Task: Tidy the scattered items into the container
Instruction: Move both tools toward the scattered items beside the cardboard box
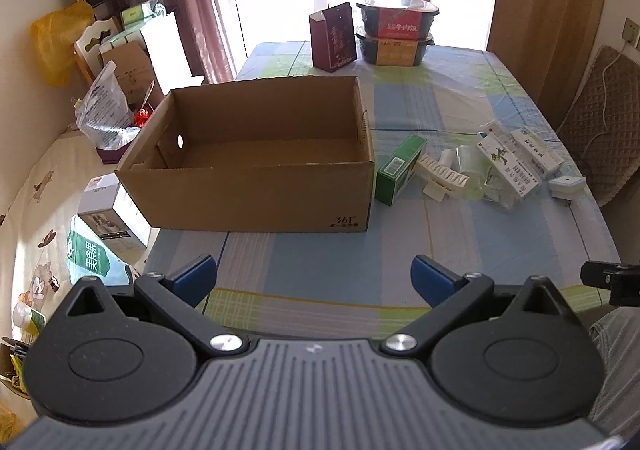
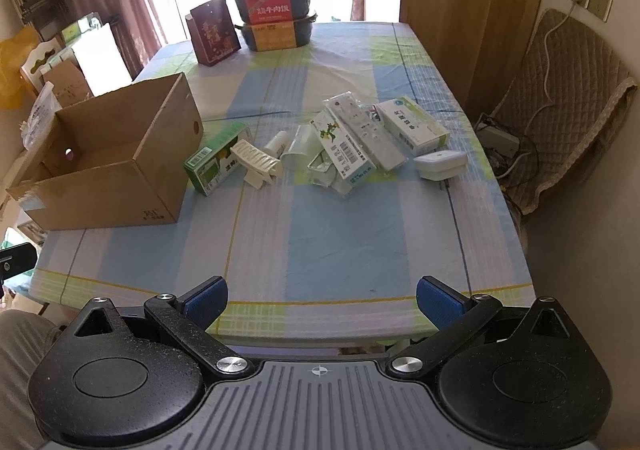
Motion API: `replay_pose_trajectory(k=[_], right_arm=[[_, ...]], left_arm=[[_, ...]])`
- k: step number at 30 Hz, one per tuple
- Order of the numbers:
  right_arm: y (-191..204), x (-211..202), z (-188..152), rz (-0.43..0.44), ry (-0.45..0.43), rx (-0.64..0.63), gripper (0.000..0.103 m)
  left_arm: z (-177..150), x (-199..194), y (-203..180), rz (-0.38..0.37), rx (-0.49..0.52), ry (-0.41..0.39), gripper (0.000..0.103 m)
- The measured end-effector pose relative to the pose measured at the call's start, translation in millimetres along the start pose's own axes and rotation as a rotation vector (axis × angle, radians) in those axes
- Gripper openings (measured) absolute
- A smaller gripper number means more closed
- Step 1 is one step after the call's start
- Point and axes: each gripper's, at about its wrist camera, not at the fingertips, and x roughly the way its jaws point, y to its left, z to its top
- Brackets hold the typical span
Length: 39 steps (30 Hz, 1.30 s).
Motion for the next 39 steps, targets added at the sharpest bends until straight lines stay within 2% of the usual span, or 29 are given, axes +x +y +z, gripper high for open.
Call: replay_pose_trajectory(k=[19, 39], right_arm=[[6, 7, 6, -0.01, 0.015, -0.021, 0.103], [2, 16, 10, -0.02, 0.028, -0.009, 0.103]], left_arm=[[1, 14, 6, 0.01, -0.013, 0.037, 0.102], [0, 29, -3, -0.005, 0.019, 0.066, 0.102]])
